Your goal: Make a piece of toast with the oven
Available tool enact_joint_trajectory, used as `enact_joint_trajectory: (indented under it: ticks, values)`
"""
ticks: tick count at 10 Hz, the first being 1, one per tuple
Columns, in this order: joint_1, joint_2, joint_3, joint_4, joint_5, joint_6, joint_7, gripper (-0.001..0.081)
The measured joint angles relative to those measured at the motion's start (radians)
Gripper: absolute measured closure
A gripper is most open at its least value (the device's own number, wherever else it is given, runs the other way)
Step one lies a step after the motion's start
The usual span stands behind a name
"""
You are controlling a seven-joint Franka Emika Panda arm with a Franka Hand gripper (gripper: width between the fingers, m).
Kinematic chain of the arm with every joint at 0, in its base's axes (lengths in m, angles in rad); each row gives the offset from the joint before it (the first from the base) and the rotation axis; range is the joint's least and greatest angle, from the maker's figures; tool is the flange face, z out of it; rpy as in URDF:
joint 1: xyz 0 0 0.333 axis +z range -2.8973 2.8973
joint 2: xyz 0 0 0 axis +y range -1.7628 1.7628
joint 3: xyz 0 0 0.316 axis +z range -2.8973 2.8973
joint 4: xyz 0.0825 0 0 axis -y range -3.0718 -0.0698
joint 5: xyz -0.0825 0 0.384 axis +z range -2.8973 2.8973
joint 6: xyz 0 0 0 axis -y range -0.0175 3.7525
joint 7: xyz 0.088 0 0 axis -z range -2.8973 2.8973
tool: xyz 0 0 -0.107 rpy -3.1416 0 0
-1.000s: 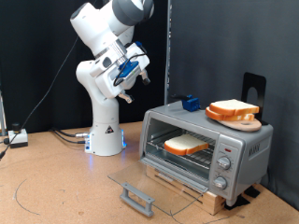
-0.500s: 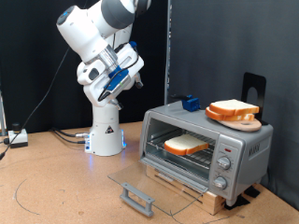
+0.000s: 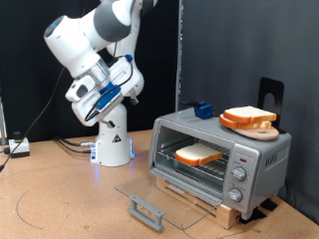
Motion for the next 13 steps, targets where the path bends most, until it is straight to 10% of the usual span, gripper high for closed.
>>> enact_joint_trajectory:
  ticks: [4,8,13]
  values:
    - [-0.032,0.105,-0.01,0.059,-0.046,0.043,-0.016,-0.0001]
    - [-0.054,0.185,-0.021,0.125,-0.101,-0.119,0.141,-0.0001]
    - [-0.083,0.32,-0.025,0.158,-0.204,0.016,0.208,-0.0001]
